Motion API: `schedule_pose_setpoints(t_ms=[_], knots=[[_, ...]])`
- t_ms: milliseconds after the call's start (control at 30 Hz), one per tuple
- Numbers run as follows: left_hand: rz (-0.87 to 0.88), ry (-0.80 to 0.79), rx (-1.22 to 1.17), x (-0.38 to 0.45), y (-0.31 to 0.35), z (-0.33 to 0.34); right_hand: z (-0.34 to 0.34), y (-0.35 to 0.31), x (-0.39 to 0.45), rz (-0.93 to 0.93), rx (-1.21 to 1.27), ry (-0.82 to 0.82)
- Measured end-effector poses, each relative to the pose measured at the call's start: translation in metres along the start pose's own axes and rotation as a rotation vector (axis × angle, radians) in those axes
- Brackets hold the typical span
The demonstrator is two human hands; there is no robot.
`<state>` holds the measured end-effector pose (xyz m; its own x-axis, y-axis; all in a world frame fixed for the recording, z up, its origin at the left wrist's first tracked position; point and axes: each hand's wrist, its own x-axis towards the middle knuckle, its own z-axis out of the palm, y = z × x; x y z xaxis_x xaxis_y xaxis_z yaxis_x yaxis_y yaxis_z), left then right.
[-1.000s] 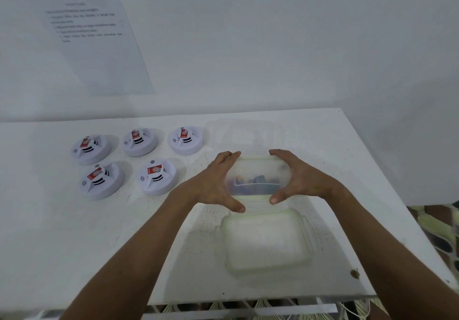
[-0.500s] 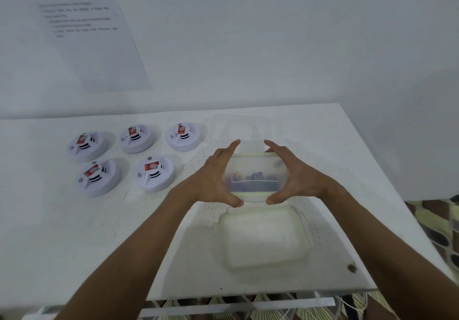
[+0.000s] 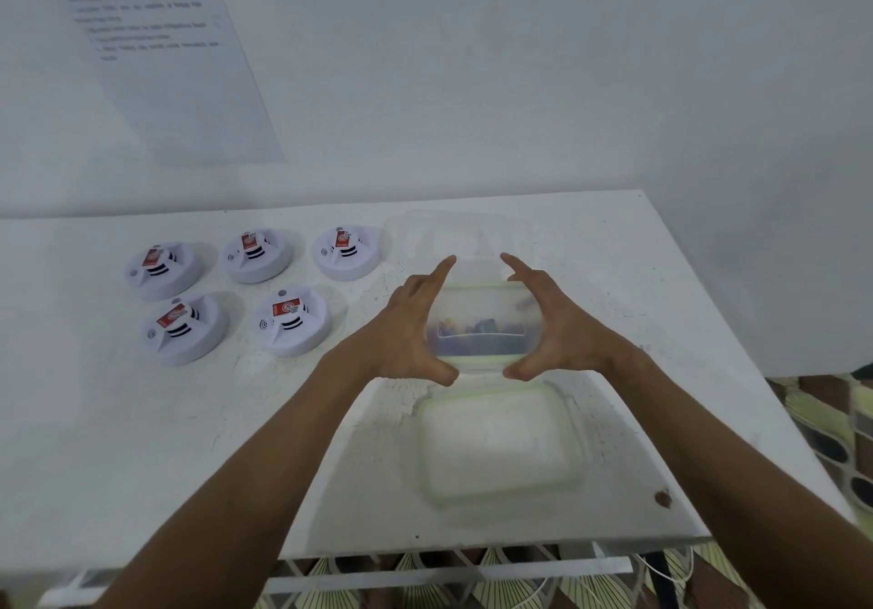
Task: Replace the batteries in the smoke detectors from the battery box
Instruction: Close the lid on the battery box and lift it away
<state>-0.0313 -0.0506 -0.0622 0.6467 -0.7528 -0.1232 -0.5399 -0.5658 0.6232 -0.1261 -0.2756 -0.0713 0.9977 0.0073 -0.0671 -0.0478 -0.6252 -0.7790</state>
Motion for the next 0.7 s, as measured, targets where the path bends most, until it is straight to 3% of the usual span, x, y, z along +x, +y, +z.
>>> schedule_pose_setpoints(t_ms=[233,533,700], knots=[[-0.085,0.162,-0.327,-0.018,-0.003,0.021,0.024,0.015,-0.025,0.065,0.362,0.127],[-0.111,0.296,-0.765,-0.015,-0.002,0.036,0.038,0.021,-0.025,0.106,0.528,0.156],[-0.141,0.324,-0.78,-0.015,0.001,0.039,0.042,0.018,-0.025,0.137,0.566,0.177]])
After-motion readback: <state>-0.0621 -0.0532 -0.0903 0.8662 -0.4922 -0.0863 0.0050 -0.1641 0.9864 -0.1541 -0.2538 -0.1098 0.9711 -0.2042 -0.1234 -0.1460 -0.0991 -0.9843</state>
